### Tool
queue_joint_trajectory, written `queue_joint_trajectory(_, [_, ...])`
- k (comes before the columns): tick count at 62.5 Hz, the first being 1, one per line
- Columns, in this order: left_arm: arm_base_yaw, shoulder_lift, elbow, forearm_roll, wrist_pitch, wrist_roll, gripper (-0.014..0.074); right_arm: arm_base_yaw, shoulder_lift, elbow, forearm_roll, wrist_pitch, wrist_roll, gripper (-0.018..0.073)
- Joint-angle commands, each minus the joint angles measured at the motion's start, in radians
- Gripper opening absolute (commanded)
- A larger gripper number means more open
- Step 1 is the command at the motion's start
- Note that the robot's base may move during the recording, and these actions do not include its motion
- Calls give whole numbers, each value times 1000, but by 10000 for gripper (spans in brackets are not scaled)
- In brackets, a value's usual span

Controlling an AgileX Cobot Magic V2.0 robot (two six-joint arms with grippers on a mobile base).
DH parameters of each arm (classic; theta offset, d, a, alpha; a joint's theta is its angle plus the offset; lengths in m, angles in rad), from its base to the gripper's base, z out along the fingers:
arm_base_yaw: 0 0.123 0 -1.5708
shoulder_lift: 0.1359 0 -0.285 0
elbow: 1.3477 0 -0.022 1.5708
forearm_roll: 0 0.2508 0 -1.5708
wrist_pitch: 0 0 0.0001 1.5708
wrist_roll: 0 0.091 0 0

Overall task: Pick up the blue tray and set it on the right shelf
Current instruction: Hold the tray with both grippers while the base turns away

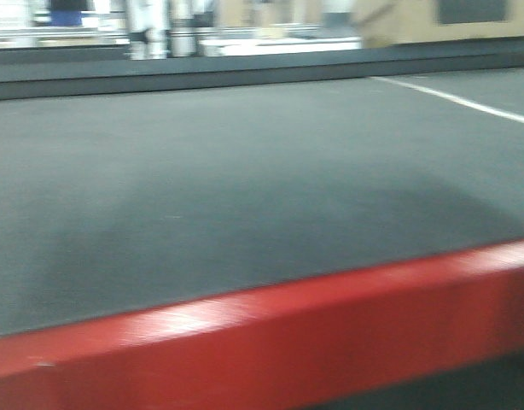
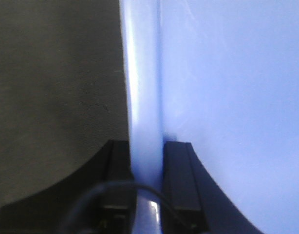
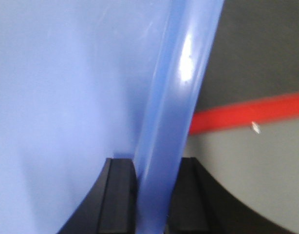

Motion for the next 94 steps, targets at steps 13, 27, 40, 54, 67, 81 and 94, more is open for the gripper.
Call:
queue_joint_trajectory(13, [-7, -32, -26, 14, 96, 29, -48, 2, -24, -29, -32, -50, -29, 55])
queue_joint_trajectory(27, [-7, -32, -26, 14, 96, 29, -48, 2, -24, -29, -32, -50, -29, 55])
queue_joint_trajectory(40, [-7, -32, -26, 12, 96, 29, -48, 2, -24, -29, -32, -50, -29, 55])
queue_joint_trajectory(54, [-7, -32, -26, 12, 96, 29, -48, 2, -24, -29, -32, -50, -29, 55])
queue_joint_trajectory(67, [-7, -32, -26, 10, 96, 29, -48, 2, -24, -29, -32, -50, -29, 55])
queue_joint_trajectory(81, [-7, -32, -26, 10, 96, 29, -48, 2, -24, -29, -32, -50, -29, 55])
queue_joint_trajectory(94, [-7, -32, -26, 10, 96, 29, -48, 2, -24, -29, -32, -50, -29, 55])
